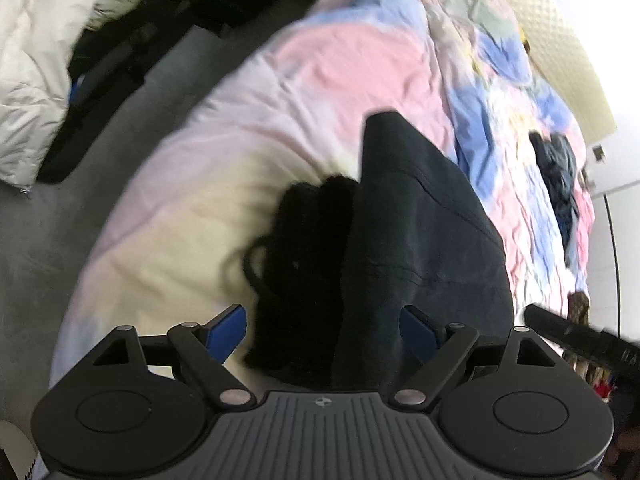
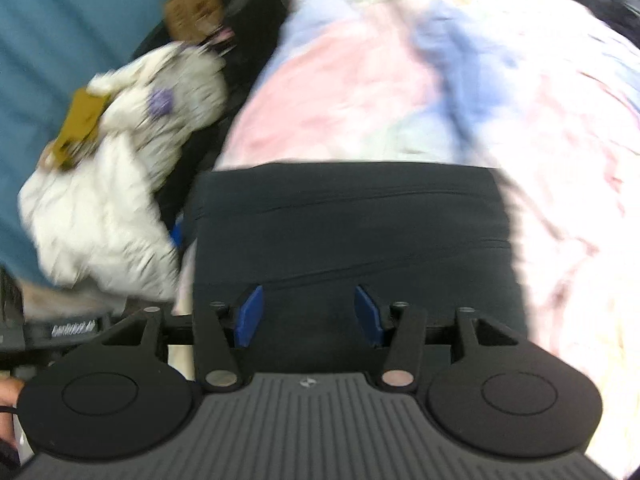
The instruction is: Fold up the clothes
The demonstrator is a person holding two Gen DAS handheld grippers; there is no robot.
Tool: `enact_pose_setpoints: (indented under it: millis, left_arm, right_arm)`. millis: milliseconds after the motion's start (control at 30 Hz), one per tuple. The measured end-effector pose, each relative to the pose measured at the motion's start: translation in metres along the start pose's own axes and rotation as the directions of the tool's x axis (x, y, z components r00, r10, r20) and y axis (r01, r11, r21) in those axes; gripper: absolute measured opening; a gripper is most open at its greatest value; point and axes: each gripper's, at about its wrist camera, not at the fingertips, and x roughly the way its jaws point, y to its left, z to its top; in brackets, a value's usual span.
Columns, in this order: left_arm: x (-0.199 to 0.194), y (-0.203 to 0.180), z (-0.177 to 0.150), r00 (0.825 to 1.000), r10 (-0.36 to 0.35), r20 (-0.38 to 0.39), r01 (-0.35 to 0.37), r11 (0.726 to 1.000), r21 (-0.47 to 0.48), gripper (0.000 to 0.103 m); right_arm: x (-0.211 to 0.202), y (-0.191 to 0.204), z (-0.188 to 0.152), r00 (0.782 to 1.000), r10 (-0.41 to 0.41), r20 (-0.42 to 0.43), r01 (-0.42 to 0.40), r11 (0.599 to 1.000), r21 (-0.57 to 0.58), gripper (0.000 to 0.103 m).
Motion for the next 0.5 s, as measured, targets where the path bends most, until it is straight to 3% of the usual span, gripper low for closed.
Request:
enact_pose_setpoints:
  millis: [200,367,433,500]
  left_arm:
    - [0.009,-0.012,-0.023,0.999,0.012,-0.041,-0.011,1.000,0.008,0.085]
    - [0.013,-0.019,-0.037,0.996,0.064,-0.067,-0.062,0.997,0.040,0.085]
    - [0.014,-0.016,-0.039,0.995,0.072,-0.065,-0.071,0.997,0.012,0.084]
    - [0.014,-0.010,-0.035,0.996,0.074,-0.048,-0.075,0.997,-0.022,0.081]
  right_arm:
    - [-0.005,-0.095,-0.005,0.995,-0.094,-0.016,0.095,0.963,0.250,0.061]
    - [0.013,-0.159,-0.013,0.999,-0.022,-0.047,0.043,0.849,0.526,0.061]
    - [0.024,-0.175,-0.015,0.997,0.017,-0.074,0.029,0.821,0.570,0.060]
    - [0.037,-0.176,-0.015,0.991,0.012,-0.131,0.065,0.819,0.571,0.060]
